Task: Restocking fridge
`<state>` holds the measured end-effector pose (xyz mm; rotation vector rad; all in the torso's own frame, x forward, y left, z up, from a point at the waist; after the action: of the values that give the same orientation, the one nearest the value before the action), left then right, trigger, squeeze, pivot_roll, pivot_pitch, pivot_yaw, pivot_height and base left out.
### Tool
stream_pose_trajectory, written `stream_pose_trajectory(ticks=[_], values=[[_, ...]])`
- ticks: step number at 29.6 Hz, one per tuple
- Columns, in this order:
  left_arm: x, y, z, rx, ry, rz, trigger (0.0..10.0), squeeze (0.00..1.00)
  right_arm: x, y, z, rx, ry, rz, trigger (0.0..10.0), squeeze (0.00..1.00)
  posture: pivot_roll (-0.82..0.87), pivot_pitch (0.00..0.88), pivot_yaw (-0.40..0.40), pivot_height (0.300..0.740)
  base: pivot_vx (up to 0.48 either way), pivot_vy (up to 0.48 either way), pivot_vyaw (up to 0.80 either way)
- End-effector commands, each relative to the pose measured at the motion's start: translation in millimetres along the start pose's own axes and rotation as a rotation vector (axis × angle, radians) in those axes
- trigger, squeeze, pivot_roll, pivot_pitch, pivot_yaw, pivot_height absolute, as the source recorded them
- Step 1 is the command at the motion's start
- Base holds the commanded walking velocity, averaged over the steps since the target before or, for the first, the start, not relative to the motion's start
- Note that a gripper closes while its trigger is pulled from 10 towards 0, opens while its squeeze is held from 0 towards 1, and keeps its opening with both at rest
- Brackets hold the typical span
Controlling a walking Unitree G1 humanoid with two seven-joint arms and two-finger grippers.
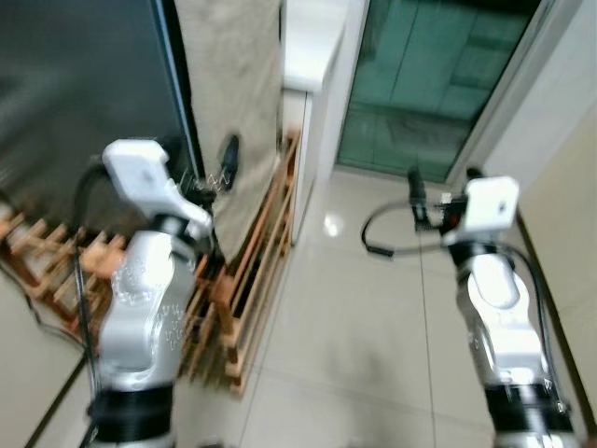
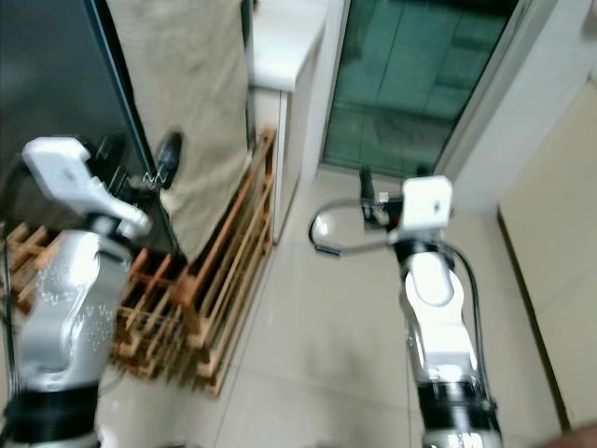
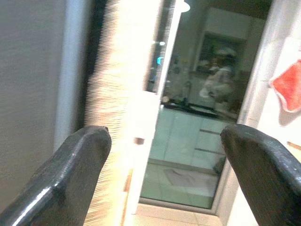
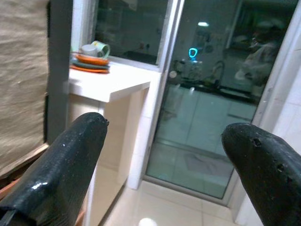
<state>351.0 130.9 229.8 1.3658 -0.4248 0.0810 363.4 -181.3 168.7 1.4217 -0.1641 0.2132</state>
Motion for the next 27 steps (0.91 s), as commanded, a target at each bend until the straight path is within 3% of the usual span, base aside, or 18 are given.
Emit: stream_pose_trajectory(ticks=[1,5,7,10,27], values=[[7.8,-3,-1.8,0.015,0.027,-0.012,10.0,0.0,-0.8,0,-0.2,0.004,-0.002,0.008,10.0,0.0,-0.1,0.0,-0.029,0.74,0.0,0.0,0.0],[15.5,-14,-1.9,0.031,0.068,-0.062,10.0,0.0,-4.0,-1,0.8,0.002,-0.009,0.004,10.0,0.0,-0.11,0.0,-0.02,0.74,0.0,0.0,0.0],[19.1,-27,-15.5,0.062,0.145,-0.111,10.0,0.0,-5.6,-3,0.8,0.001,-0.012,-0.002,10.0,0.0,-0.12,0.0,-0.016,0.74,0.0,0.0,0.0],[22.6,-32,-22.4,0.066,0.177,-0.124,10.0,0.0,-6.0,-3,0.0,0.001,-0.013,-0.003,10.0,0.0,-0.12,0.0,-0.015,0.74,0.0,0.0,0.0],[40.5,-51,-27.1,0.055,0.231,-0.166,10.0,0.0,-10.1,-5,0.0,-0.001,-0.019,-0.01,10.0,0.0,-0.14,0.0,-0.008,0.74,0.0,0.0,0.0]])
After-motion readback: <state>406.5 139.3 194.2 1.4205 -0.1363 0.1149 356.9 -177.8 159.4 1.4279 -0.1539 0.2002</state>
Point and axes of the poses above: a point about 5 cm out from each wrist's last joint towards the gripper, its own x axis pointing out of the wrist towards the gripper, its own y axis along the axis of the wrist's last joint, z = x × y, the point moved 6 cm from there along x, pointing out of the wrist towards the gripper, and after that the axes turned 1 degree about -x, right-handed, at the moved point
